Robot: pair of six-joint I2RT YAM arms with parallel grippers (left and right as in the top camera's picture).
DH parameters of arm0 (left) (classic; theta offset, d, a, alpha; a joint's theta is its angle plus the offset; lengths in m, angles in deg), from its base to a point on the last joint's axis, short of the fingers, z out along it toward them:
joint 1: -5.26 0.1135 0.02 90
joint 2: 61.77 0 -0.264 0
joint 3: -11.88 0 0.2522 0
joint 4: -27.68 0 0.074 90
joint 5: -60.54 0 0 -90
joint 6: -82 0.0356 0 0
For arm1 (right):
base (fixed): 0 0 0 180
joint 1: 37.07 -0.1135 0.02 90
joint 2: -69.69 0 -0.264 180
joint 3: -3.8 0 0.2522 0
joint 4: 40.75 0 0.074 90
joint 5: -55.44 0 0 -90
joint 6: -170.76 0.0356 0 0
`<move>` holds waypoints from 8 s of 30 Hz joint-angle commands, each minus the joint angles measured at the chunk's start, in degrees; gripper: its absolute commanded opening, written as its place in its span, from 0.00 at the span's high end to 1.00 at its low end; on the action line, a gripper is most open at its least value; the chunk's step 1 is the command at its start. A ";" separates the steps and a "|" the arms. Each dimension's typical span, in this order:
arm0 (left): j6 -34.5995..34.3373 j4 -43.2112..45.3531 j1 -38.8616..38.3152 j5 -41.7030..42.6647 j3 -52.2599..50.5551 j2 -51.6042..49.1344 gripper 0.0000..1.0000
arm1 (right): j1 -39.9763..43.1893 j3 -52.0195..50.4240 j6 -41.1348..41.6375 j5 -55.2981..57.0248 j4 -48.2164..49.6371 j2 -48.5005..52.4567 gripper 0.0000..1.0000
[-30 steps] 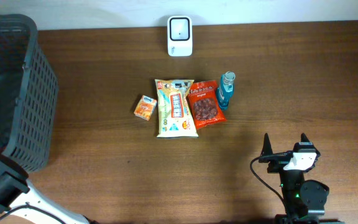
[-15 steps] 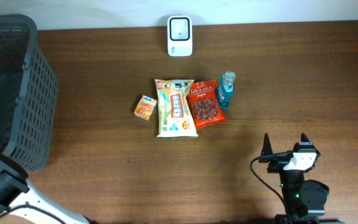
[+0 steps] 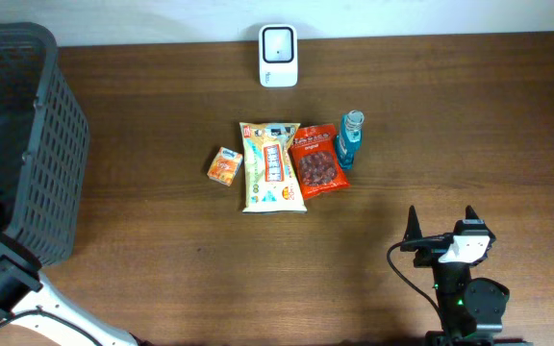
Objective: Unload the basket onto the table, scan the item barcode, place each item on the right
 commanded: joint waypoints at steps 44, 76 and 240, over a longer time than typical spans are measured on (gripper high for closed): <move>15.65 -27.67 -68.28 9.05 31.69 -6.43 0.98 | -0.24 -0.42 -0.37 0.24 -0.22 -0.33 0.02; 18.23 -28.57 -42.36 15.63 37.11 13.05 0.01 | -0.24 -0.42 -0.39 0.24 -0.22 -0.33 0.02; 18.25 -28.55 -41.24 15.58 37.11 13.05 0.01 | -5.62 57.79 7.76 0.81 -49.99 101.96 0.59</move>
